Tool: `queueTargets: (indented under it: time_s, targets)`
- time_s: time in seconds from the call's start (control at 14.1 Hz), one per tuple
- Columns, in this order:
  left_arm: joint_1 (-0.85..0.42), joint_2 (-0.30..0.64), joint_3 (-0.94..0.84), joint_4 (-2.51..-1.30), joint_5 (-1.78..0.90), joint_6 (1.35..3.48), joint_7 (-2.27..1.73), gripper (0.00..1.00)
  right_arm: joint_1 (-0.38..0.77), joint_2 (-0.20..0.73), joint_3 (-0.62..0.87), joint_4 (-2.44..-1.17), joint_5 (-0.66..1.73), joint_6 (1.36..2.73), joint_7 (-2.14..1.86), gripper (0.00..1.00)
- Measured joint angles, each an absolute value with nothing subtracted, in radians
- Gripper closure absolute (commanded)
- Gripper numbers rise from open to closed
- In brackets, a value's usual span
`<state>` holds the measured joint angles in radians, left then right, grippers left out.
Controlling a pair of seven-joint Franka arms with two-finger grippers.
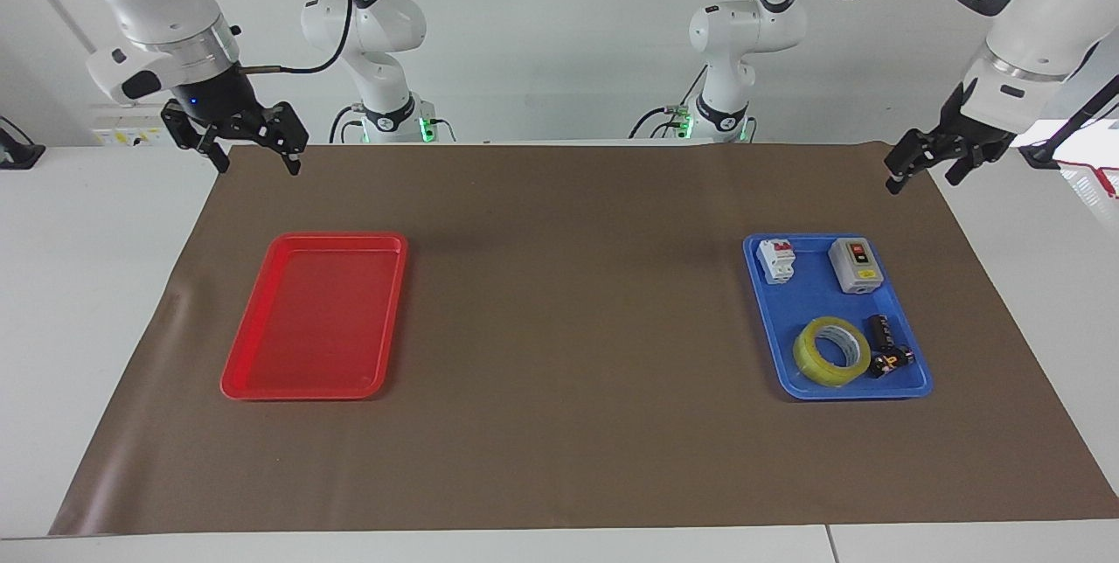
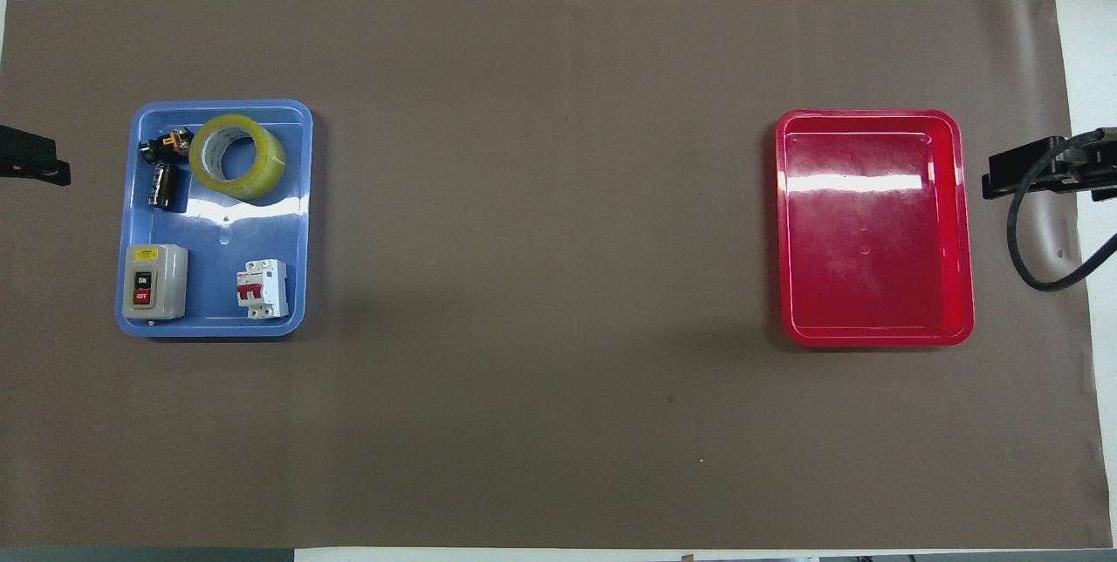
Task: Place and move tape with both arms
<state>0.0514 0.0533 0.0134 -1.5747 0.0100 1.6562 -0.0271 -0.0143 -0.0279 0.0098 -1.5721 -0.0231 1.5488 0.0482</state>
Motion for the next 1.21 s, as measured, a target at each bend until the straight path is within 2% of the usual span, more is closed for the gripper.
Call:
queueTargets:
  time_s: [0.57, 0.71, 0.92, 1.0, 1.21]
  targets:
    - [0.056, 0.259, 0.007, -1.740, 0.010, 2.027, -0.163, 0.02, -0.014, -0.028, 0.010, -1.576, -0.023, 1.549, 0.048, 0.00]
    - [0.056, 0.271, 0.007, -1.819, 0.010, 2.122, -0.178, 0.10, -0.014, -0.028, 0.010, -1.576, -0.023, 1.549, 0.048, 0.00]
    - [0.047, 0.273, 0.002, -1.911, 0.010, 2.231, -0.274, 0.31, -0.014, -0.028, 0.010, -1.577, -0.023, 1.549, 0.048, 0.00]
    - [0.035, 0.278, 0.001, -1.923, 0.010, 2.250, -0.296, 0.34, -0.014, -0.028, 0.010, -1.578, -0.023, 1.549, 0.048, 0.00]
    - [0.016, 0.296, 0.000, -1.927, 0.010, 2.282, -0.318, 0.36, -0.014, -0.028, 0.010, -1.578, -0.023, 1.549, 0.048, 0.00]
